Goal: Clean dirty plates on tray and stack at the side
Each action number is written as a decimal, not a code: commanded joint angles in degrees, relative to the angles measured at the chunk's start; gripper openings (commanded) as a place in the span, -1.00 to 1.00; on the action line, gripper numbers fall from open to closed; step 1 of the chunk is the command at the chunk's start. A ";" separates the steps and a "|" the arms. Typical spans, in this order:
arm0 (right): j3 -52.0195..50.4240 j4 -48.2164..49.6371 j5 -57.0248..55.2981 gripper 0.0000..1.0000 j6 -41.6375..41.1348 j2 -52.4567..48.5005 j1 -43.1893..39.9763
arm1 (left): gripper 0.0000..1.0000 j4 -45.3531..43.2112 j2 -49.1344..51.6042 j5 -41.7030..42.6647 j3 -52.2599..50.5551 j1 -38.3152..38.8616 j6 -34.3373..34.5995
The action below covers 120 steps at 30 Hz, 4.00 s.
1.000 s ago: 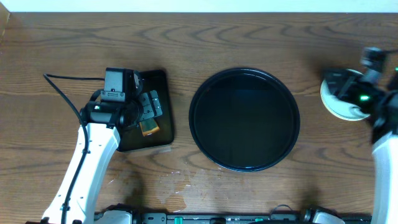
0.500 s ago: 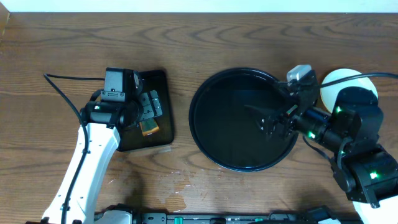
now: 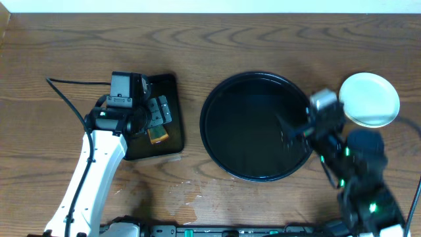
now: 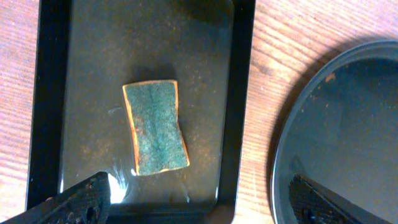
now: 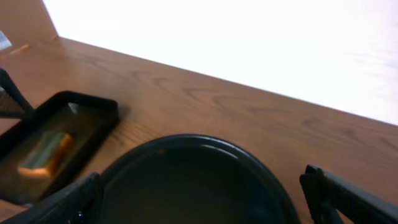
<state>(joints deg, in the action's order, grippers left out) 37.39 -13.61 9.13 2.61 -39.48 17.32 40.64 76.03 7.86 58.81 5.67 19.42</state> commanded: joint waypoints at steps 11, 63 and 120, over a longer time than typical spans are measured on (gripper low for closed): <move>-31.93 7.72 -2.23 0.98 0.66 35.15 -3.58 | 0.84 0.26 0.37 0.50 0.87 -0.13 -0.52; -37.07 10.01 -2.23 0.99 0.68 39.15 -3.63 | 0.84 -34.71 -30.93 -2.95 -31.65 -0.15 -2.16; -37.07 9.99 -2.23 0.99 0.68 39.15 -3.63 | 0.84 -36.61 -75.73 -7.06 -58.58 -9.35 -4.37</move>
<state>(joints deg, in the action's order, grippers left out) 0.43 -3.40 7.40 2.79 -0.69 14.00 1.21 0.60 2.57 0.67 -3.38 16.03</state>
